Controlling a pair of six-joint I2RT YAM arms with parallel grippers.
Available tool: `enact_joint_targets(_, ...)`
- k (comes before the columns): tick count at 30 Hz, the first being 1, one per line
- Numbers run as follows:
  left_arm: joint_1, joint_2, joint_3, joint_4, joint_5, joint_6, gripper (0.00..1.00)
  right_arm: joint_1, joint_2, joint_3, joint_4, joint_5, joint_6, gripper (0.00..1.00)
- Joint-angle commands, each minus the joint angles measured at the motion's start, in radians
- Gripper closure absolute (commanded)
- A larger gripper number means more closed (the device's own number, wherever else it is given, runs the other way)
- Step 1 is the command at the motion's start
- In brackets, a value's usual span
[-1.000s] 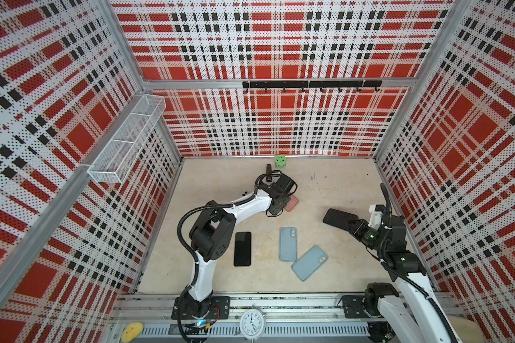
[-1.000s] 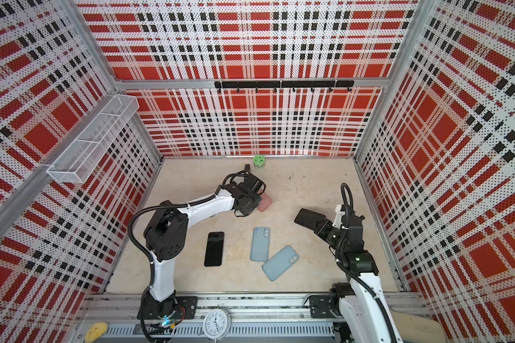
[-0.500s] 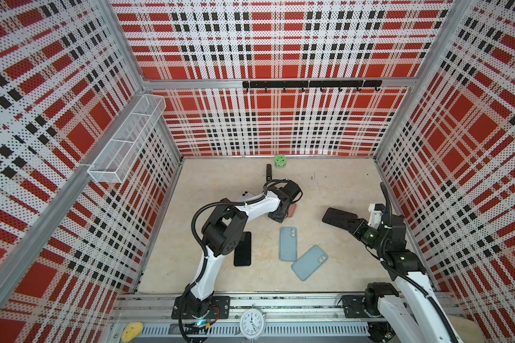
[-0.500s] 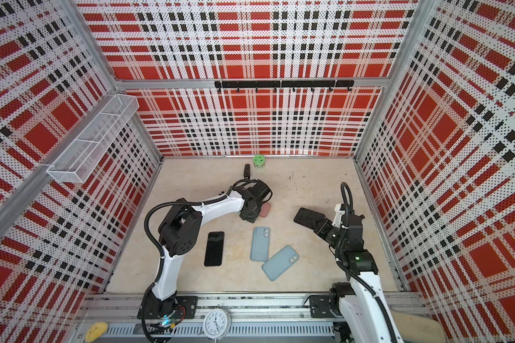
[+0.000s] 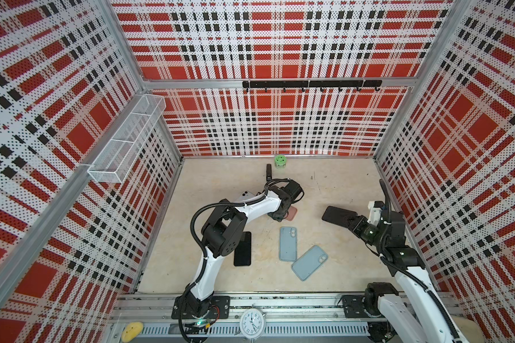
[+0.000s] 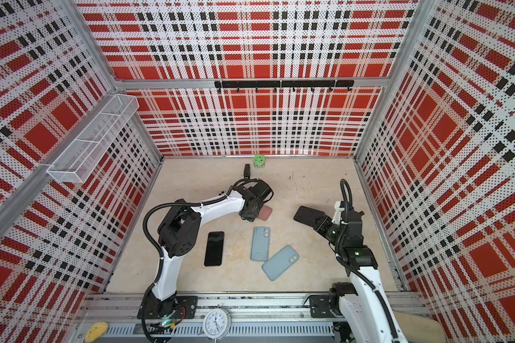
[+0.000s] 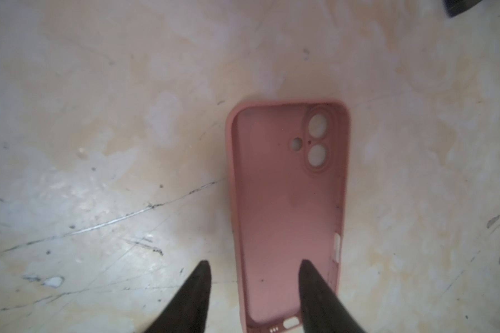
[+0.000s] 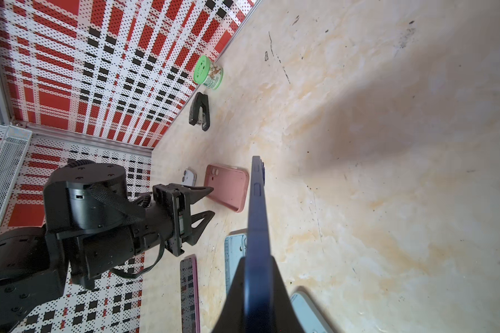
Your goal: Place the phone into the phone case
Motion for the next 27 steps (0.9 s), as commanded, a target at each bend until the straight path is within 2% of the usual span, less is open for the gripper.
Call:
enact_joint_targets(1,0.042,-0.105,0.021,0.049,-0.074,0.431,0.41,-0.002,0.012,0.066,0.076,-0.003,-0.020,1.00)
enact_joint_targets(3,0.090,-0.134,0.007,0.106,-0.009,0.756,0.39,-0.003,0.017,0.072,0.068,-0.005,-0.026,1.00)
enact_joint_targets(5,0.130,-0.176,-0.043,0.148,0.072,1.013,0.38,-0.004,0.017,0.073,0.068,-0.007,-0.026,1.00)
enact_joint_targets(8,0.188,-0.220,-0.105,0.149,0.168,1.229,0.33,-0.002,0.021,0.068,0.072,-0.011,-0.024,1.00)
enact_joint_targets(9,0.209,-0.223,-0.104,0.118,0.185,1.265,0.33,-0.003,0.026,0.068,0.076,-0.013,-0.023,1.00)
enact_joint_targets(10,0.231,-0.215,-0.100,0.110,0.249,1.317,0.32,-0.002,0.033,0.067,0.081,-0.018,-0.022,1.00)
enact_joint_targets(13,0.278,-0.175,-0.064,0.060,0.361,1.408,0.33,-0.002,0.055,0.064,0.104,-0.033,-0.018,1.00)
enact_joint_targets(18,0.291,-0.072,0.017,0.047,0.509,1.493,0.36,-0.002,0.079,0.067,0.134,-0.065,0.004,1.00)
enact_joint_targets(24,0.290,0.037,0.077,0.015,0.521,1.531,0.43,-0.003,0.053,0.089,0.094,-0.065,-0.006,1.00)
enact_joint_targets(27,0.288,0.068,0.085,-0.001,0.492,1.540,0.46,-0.003,0.045,0.091,0.083,-0.063,-0.015,1.00)
